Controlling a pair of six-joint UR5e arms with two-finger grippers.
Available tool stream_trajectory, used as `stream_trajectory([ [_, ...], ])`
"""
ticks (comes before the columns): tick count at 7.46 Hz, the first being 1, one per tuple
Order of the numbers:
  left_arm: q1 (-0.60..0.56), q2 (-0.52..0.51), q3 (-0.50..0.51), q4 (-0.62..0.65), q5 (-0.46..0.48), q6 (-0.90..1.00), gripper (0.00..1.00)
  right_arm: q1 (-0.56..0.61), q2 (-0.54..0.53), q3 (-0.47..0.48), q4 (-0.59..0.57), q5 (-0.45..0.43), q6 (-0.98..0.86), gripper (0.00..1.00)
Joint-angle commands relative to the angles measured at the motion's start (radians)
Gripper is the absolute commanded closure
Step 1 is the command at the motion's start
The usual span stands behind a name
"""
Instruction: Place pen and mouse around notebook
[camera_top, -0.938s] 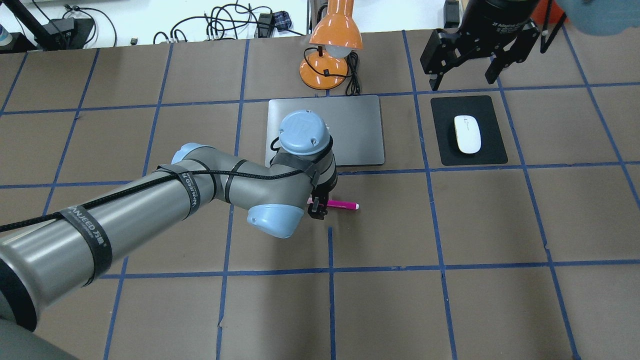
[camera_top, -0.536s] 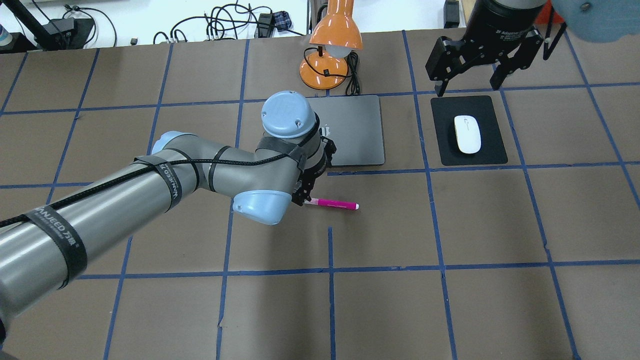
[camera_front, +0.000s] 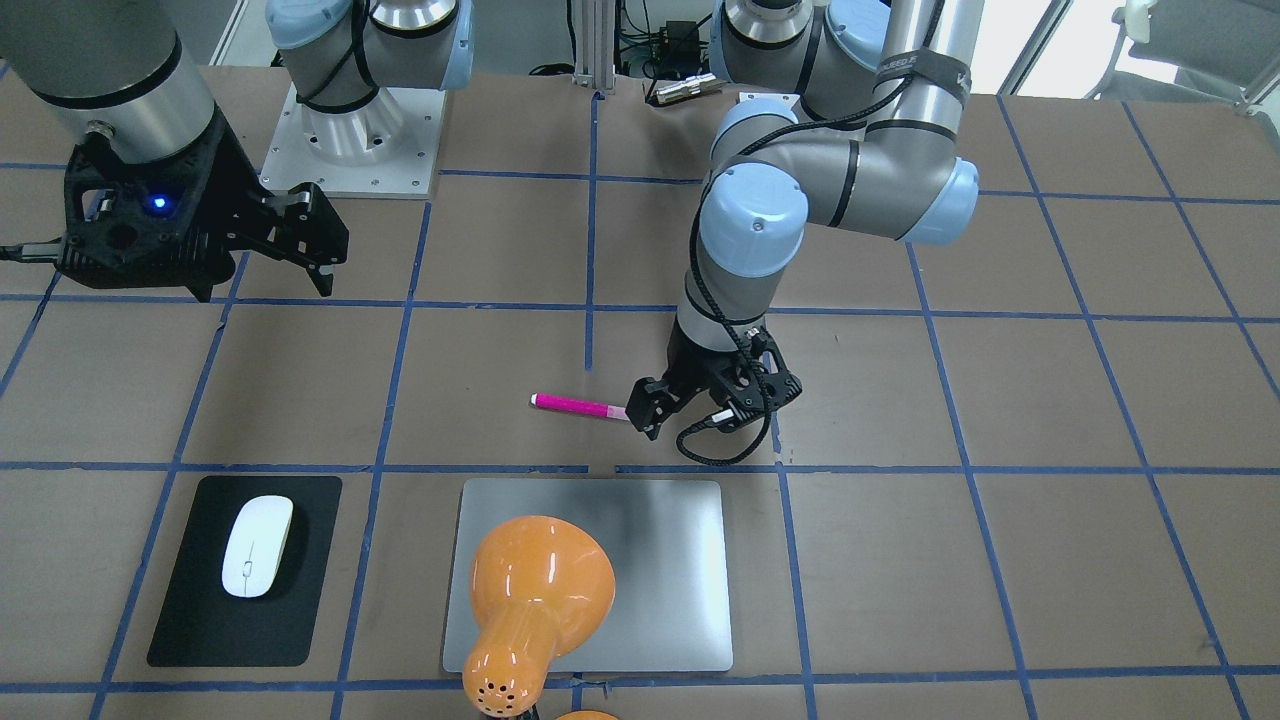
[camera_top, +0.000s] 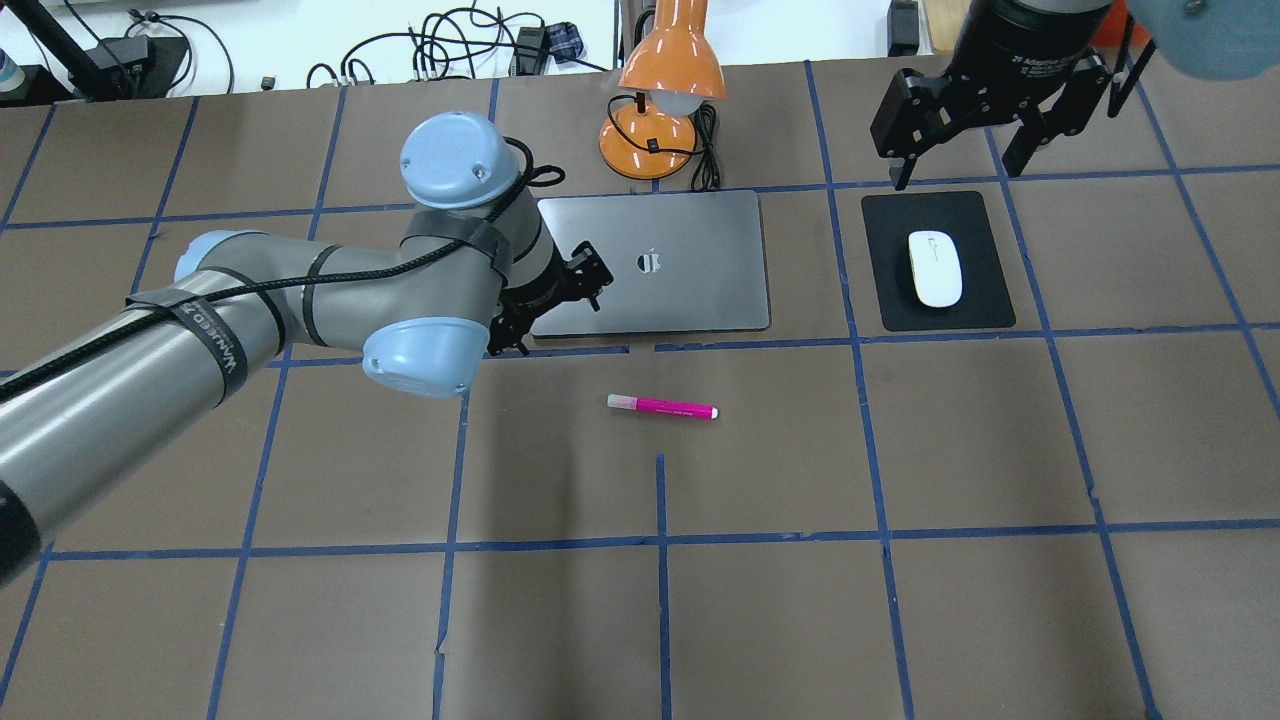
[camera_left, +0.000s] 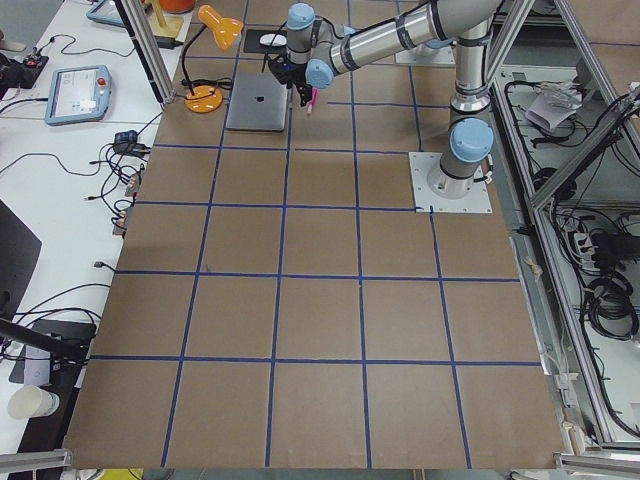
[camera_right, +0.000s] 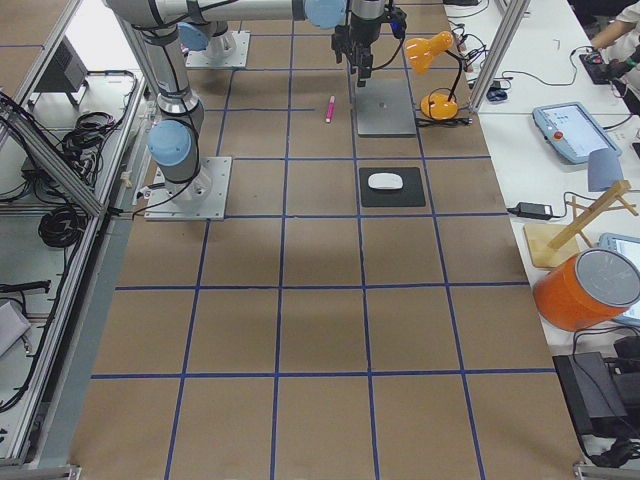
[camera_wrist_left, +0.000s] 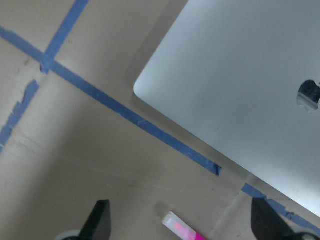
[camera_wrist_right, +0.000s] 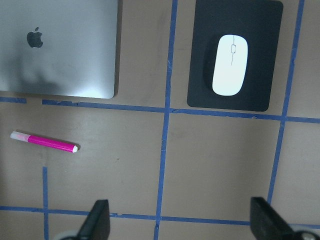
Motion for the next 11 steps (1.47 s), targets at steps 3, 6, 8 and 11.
stream_trajectory([
  [3, 0.146, 0.109, 0.066, -0.31, -0.021, 0.376, 0.0, 0.017, -0.004, -0.003, 0.004, 0.002, 0.109, 0.0],
  [6, 0.197, 0.205, 0.143, -0.482, 0.04, 0.504, 0.0, 0.022, -0.001, 0.0, 0.004, 0.001, 0.099, 0.0],
  [8, 0.238, 0.268, 0.141, -0.526, 0.128, 0.723, 0.0, 0.022, 0.001, 0.0, 0.003, 0.001, 0.099, 0.0],
  [11, 0.283, 0.33, 0.148, -0.621, 0.115, 0.735, 0.0, 0.02, 0.002, 0.002, 0.004, 0.001, 0.096, 0.0],
])
